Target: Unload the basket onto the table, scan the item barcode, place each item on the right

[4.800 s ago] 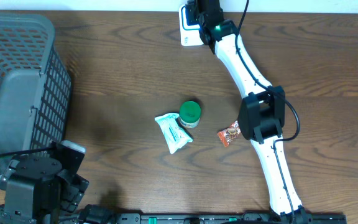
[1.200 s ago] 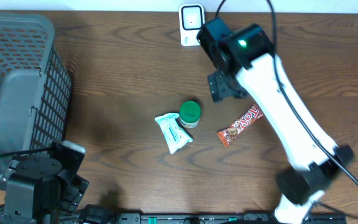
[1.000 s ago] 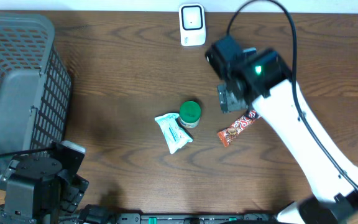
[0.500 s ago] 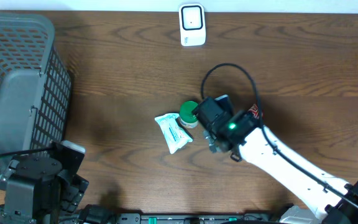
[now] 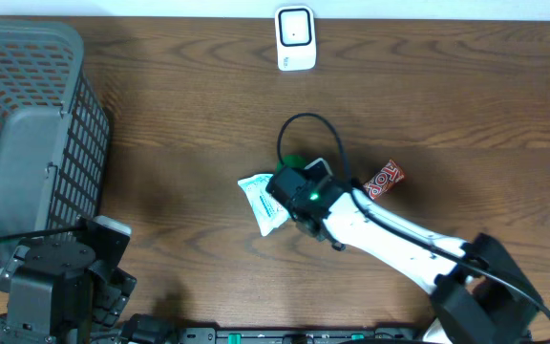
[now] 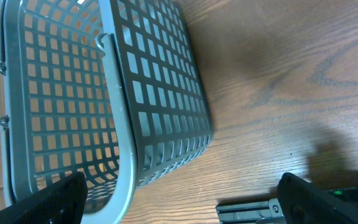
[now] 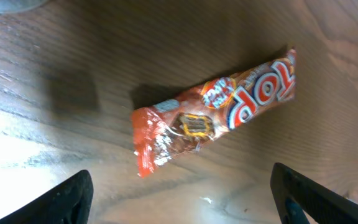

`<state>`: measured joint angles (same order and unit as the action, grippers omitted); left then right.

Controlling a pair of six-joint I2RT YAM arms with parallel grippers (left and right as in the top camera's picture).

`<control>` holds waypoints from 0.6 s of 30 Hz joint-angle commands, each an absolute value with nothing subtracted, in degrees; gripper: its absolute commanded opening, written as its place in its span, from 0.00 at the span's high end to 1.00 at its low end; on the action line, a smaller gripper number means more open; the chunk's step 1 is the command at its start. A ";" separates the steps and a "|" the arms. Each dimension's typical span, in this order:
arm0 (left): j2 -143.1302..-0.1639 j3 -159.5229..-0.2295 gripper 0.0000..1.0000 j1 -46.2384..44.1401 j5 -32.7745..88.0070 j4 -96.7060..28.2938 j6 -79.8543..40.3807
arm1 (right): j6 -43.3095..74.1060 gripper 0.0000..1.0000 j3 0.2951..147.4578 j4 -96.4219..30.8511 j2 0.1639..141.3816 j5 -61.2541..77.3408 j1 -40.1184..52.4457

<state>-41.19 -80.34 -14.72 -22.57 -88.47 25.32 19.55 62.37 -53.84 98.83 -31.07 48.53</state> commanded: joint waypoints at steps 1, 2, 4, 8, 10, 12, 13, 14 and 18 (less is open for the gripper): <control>-41.19 -80.68 0.02 -14.48 -22.48 -88.47 24.80 | 21.17 0.08 62.06 -52.12 102.00 -33.61 49.93; -41.19 -80.68 0.02 -14.48 -22.48 -88.49 24.77 | 21.17 0.08 62.06 -51.53 102.80 -33.61 49.93; -41.19 -80.68 0.02 -14.48 -22.48 -88.47 24.77 | 21.21 0.08 62.06 -50.96 104.40 -33.58 49.93; -41.19 -80.68 0.02 -14.48 -22.48 -88.49 24.80 | 23.53 0.10 62.06 -51.20 107.61 -34.39 49.93; -41.19 -80.68 0.02 -14.48 -22.48 -88.47 24.77 | 24.51 0.10 62.06 -50.96 109.14 -35.46 49.93; -41.19 -80.68 0.02 -14.48 -22.48 -88.49 24.77 | 24.82 0.09 62.06 -50.48 110.59 -35.77 49.93; -41.19 -80.68 0.02 -14.48 -22.48 -88.49 24.80 | 24.82 0.09 62.06 -50.33 111.11 -35.75 49.91; -41.19 -80.68 0.02 -14.48 -22.48 -88.49 24.77 | 24.84 0.09 62.06 -50.28 111.74 -35.73 49.91; -41.19 -80.68 0.02 -14.48 -22.48 -88.49 24.80 | 26.17 0.11 62.04 -51.48 113.03 -35.70 49.91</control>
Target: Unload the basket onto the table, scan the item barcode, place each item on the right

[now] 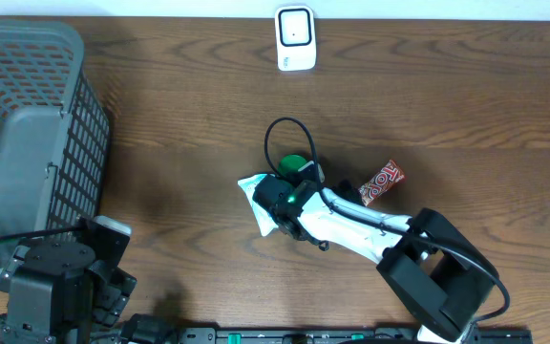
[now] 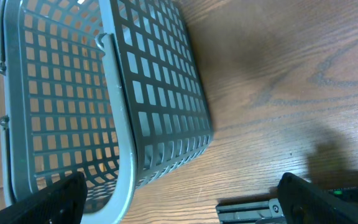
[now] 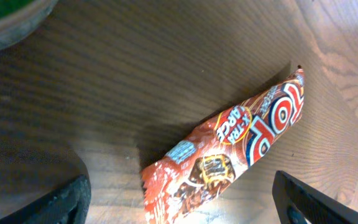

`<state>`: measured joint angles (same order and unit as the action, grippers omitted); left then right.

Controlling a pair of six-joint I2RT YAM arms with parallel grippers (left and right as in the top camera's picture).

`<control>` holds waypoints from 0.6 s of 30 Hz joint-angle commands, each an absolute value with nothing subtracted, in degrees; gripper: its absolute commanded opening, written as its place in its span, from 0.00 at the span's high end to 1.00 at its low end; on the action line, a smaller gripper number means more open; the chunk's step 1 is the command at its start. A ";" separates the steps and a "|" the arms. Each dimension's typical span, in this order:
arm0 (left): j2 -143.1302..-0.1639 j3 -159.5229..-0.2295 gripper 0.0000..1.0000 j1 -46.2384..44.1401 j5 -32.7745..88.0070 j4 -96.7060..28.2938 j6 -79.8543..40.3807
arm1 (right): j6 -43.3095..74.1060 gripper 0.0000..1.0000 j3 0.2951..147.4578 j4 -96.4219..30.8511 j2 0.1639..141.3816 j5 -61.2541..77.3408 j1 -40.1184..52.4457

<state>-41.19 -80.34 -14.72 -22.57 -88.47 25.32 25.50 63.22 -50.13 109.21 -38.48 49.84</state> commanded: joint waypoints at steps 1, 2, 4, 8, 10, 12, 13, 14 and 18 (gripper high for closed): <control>-41.19 -80.68 0.02 -14.48 -22.48 -88.49 24.77 | 26.35 0.11 62.04 -51.81 113.12 -35.70 49.91; -41.19 -80.68 0.02 -14.48 -22.48 -88.49 24.77 | 26.46 0.10 62.02 -52.21 113.21 -35.53 49.93; -41.19 -80.68 0.02 -14.48 -22.48 -88.49 24.80 | 27.59 0.10 62.02 -52.99 113.47 -35.44 49.91; -41.19 -80.68 0.02 -14.48 -22.48 -88.47 24.80 | 28.88 0.13 61.23 -54.00 113.56 -35.27 49.78; -41.19 -80.68 0.02 -14.48 -22.48 -88.47 24.77 | 30.22 0.12 61.19 -54.89 113.54 -35.29 49.87; -41.19 -80.68 0.02 -14.48 -22.48 -88.47 24.80 | 30.22 0.11 61.19 -54.96 113.51 -35.29 50.22; -41.19 -80.68 0.02 -14.48 -22.48 -88.49 24.80 | 30.20 0.09 61.19 -54.94 113.51 -35.29 50.48; -41.19 -80.68 0.02 -14.48 -22.48 -88.49 24.80 | 30.20 0.09 61.25 -54.83 113.47 -35.35 51.13; -41.19 -80.68 0.02 -14.48 -22.48 -88.47 24.80 | 30.17 0.04 62.06 -54.30 112.49 -35.55 52.62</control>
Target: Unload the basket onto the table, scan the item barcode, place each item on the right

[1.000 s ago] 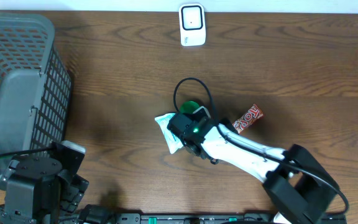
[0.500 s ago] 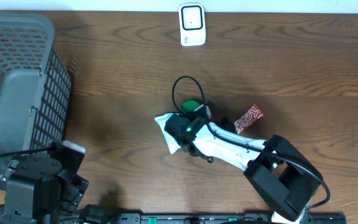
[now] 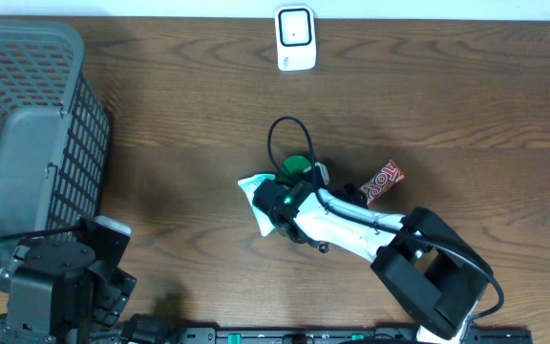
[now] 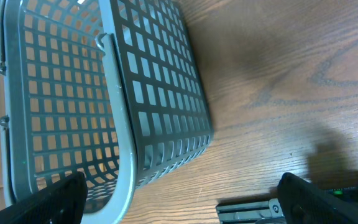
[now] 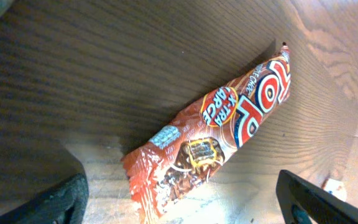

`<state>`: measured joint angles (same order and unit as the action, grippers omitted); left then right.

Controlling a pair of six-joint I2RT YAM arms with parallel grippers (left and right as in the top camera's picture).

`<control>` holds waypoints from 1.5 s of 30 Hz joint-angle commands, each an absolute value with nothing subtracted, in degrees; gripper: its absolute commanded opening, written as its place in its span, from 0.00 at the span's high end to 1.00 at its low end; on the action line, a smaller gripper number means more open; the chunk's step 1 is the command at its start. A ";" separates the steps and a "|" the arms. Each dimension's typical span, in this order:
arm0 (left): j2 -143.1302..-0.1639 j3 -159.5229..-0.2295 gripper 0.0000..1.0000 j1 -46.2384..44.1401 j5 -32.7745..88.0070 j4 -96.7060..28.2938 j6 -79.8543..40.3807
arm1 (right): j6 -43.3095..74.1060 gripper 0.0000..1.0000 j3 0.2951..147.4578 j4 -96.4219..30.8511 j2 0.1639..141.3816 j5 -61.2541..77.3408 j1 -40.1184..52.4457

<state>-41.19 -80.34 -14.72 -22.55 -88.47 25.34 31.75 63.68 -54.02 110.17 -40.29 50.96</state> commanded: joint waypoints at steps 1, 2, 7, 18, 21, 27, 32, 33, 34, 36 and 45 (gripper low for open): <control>-41.19 -80.68 0.02 -14.48 -22.48 -88.49 24.80 | 29.87 0.01 62.43 -53.82 111.79 -35.53 52.99; -41.19 -80.68 0.02 -14.48 -22.48 -88.47 24.77 | 29.47 0.01 62.83 -53.47 111.11 -35.48 53.25; -41.19 -80.68 0.02 -14.48 -22.48 -88.49 24.80 | 29.52 0.01 67.51 -56.21 104.73 -32.73 53.54; -41.19 -80.68 0.02 -14.48 -22.48 -88.49 24.80 | 29.54 0.01 87.48 -67.81 91.05 -19.73 53.34; -41.19 -80.68 0.02 -14.48 -22.48 -88.47 24.80 | 30.17 0.01 87.31 -62.54 88.82 -21.74 53.08; -41.19 -80.68 0.02 -14.48 -22.48 -88.49 24.80 | 46.44 0.01 84.88 -53.54 91.88 -14.17 49.78; -41.19 -80.68 0.02 -14.48 -22.48 -88.49 24.77 | 69.32 0.09 84.90 -53.56 97.56 -8.29 44.42; -41.19 -80.68 0.02 -14.48 -22.48 -88.49 24.77 | 72.05 0.09 84.90 -53.30 98.85 -5.96 43.11; -41.19 -80.68 0.02 -14.48 -22.48 -88.49 24.80 | 73.34 0.07 84.90 -52.90 100.01 -4.54 42.06; -41.19 -80.68 0.02 -14.48 -22.48 -88.49 24.80 | 73.69 0.03 84.90 -51.99 101.60 -3.05 40.53; -41.19 -80.68 0.02 -14.48 -22.48 -88.49 24.80 | 73.69 0.01 84.90 -48.60 106.80 5.30 35.40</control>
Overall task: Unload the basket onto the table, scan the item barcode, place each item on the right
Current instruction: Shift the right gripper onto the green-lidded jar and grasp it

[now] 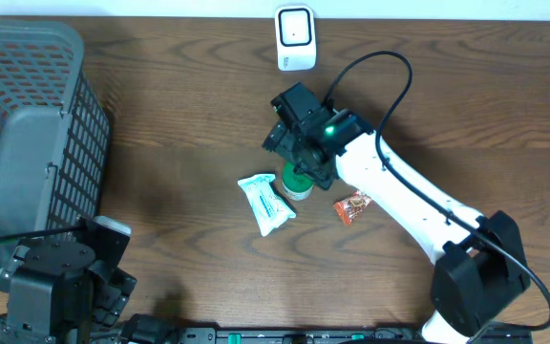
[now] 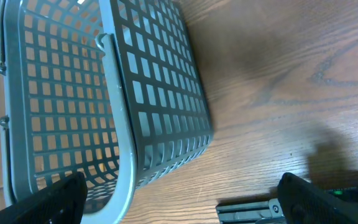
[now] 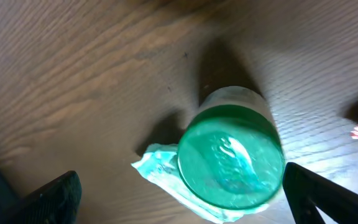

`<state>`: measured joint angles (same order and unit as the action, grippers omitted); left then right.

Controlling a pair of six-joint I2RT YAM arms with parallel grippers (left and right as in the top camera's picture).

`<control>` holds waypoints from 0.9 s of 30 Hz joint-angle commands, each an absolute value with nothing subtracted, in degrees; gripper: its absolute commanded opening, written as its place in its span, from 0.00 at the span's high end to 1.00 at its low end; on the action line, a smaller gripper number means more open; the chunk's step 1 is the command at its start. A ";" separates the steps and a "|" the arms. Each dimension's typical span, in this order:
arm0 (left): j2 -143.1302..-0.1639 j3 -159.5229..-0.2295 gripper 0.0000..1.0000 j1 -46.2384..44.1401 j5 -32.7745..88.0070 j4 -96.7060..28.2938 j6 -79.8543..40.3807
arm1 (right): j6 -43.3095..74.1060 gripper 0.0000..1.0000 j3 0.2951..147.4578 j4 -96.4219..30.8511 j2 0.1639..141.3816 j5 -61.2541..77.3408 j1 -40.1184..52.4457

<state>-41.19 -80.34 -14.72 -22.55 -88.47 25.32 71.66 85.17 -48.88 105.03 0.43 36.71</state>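
Note:
A white barcode scanner point(image 1: 294, 38) stands at the table's far edge. Mid-table are a green-lidded jar point(image 1: 297, 182), a white-and-teal packet point(image 1: 266, 203) and a red candy bar point(image 1: 353, 206). My right gripper point(image 1: 300, 153) hovers open over the jar point(image 3: 232, 155), holding nothing; the packet point(image 3: 163, 180) peeks out beside the lid. My left gripper point(image 2: 179, 208) is open and empty at the near left, beside the basket.
A grey mesh basket point(image 1: 27, 134) fills the left side of the table; its wall point(image 2: 160, 93) is close in the left wrist view. A small orange packet lies at the right edge.
My right gripper was low beside the packet, facing the candy bar; now it is farther back, looking down on the jar lid. The candy bar lies nearer and more to the left. The left arm is unchanged.
My right gripper sat low by the packet and jar with the candy bar in its wrist view. At the two later moments it was slightly further left, still open, candy bar unmoved. Now it is over the jar, empty, and the candy bar has shifted.

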 commanded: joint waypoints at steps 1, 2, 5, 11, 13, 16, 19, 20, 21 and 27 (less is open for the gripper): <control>-41.19 -80.68 0.02 -14.48 -22.48 -88.49 24.77 | 73.67 0.01 84.90 -48.60 107.28 6.02 35.22; -41.19 -80.68 0.02 -14.48 -22.48 -88.49 24.77 | 73.67 0.01 84.90 -48.69 108.40 6.44 35.18; -41.19 -80.68 0.02 -14.48 -22.48 -88.49 24.77 | 73.65 0.01 84.90 -49.82 109.65 6.52 35.18; -41.19 -80.68 0.02 -14.48 -22.48 -88.49 24.77 | 71.88 0.01 84.90 -50.78 109.73 6.13 35.18; -41.19 -80.68 0.02 -14.48 -22.48 -88.49 24.77 | 71.53 0.01 84.90 -51.03 109.73 6.11 35.18; -41.19 -80.68 0.02 -14.48 -22.48 -88.49 24.80 | 69.28 0.01 85.97 -51.09 109.32 6.15 34.96; -41.19 -80.68 0.02 -14.48 -22.48 -88.49 24.80 | 67.72 0.01 88.16 -53.43 108.97 6.00 34.50; -41.19 -80.68 0.02 -14.48 -22.48 -88.49 24.80 | 66.98 0.01 89.19 -54.63 108.97 5.91 34.33; -41.19 -80.68 0.02 -14.48 -22.48 -88.49 24.77 | 66.50 0.01 90.30 -56.03 108.97 5.87 34.13; -41.19 -80.68 0.02 -14.48 -22.48 -88.49 24.80 | 66.13 0.01 92.09 -59.48 108.97 5.89 33.34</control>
<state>-41.19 -80.34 -14.72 -22.57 -88.47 25.32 67.44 90.80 -58.70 108.49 6.15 33.87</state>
